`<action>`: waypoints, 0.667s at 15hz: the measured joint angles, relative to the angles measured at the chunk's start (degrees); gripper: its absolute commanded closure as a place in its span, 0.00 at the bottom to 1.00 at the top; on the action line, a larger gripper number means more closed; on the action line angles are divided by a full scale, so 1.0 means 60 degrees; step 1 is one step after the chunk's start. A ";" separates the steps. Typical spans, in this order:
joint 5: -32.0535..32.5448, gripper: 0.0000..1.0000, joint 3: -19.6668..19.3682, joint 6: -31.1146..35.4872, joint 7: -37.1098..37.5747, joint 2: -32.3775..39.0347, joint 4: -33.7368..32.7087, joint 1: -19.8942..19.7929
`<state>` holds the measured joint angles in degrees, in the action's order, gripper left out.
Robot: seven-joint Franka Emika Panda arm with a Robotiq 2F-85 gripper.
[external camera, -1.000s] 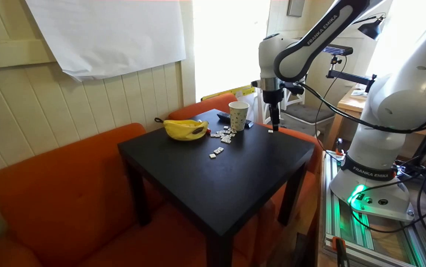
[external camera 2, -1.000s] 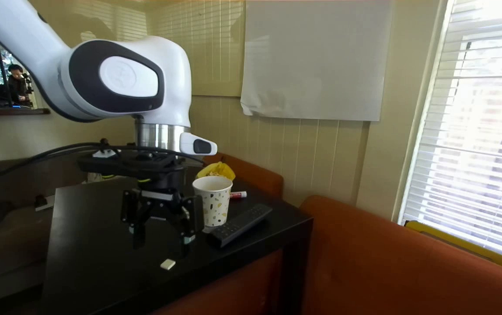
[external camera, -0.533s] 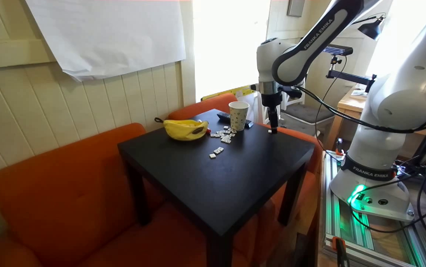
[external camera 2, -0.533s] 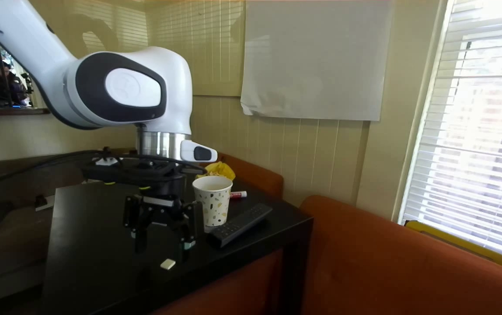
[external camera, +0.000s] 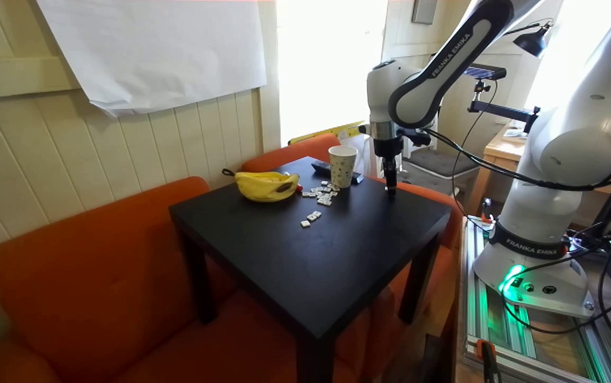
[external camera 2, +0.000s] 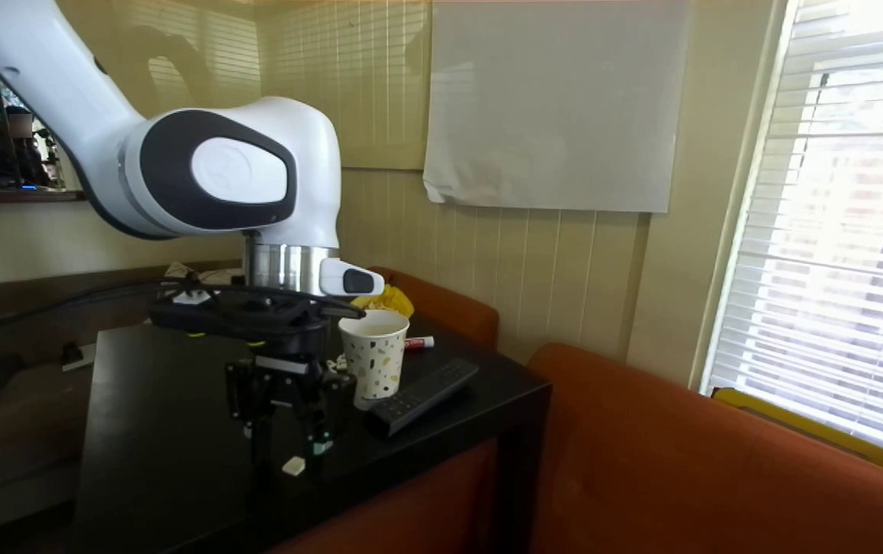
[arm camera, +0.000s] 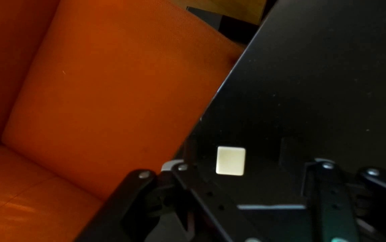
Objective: Put the small blocks inside the cup
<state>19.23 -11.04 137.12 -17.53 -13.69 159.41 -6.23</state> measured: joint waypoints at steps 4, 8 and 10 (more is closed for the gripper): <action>0.0000 0.89 0.0123 0.0000 0.0001 -0.0013 -0.0016 -0.0001; 0.0001 0.92 0.0136 -0.0004 0.0001 -0.0022 -0.0097 -0.0074; 0.0001 0.95 0.0135 -0.0003 0.0001 -0.0012 -0.0101 -0.0126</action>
<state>19.24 -10.23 137.10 -17.52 -13.76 158.80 -6.98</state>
